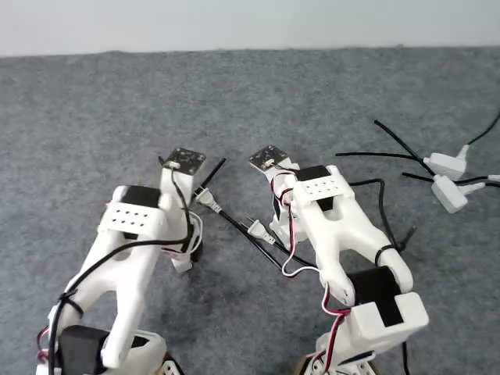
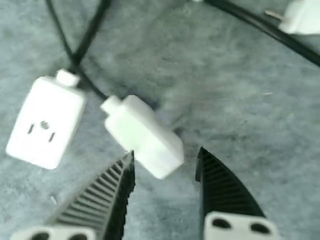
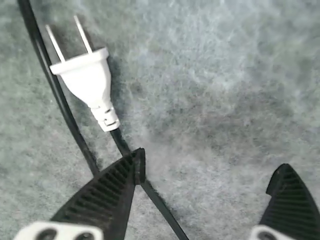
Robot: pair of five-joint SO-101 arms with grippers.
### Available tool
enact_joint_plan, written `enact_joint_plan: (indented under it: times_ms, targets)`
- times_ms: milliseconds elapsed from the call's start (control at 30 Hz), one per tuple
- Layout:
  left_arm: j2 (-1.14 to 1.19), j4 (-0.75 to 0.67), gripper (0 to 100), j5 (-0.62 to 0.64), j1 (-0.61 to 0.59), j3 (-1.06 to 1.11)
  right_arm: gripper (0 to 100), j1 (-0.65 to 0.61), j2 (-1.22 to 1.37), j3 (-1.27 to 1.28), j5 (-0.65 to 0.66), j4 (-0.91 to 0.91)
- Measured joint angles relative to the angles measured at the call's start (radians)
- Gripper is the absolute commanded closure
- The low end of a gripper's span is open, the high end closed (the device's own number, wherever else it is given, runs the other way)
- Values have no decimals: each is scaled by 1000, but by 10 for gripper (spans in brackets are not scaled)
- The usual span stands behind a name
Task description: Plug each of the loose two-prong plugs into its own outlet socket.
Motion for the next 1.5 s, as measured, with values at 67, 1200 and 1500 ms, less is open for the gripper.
enact_joint_plan:
  times_ms: [67, 1200, 1500]
  targets:
    - [0, 0, 798, 31, 3, 0, 630, -2, 0, 0, 0, 0]
    - [-25, -212, 583, 376, -92, 186, 630, -25, 8, 0, 0, 2]
    - [-23, -153, 584, 379, -104, 207, 630, -23, 8, 0, 0, 2]
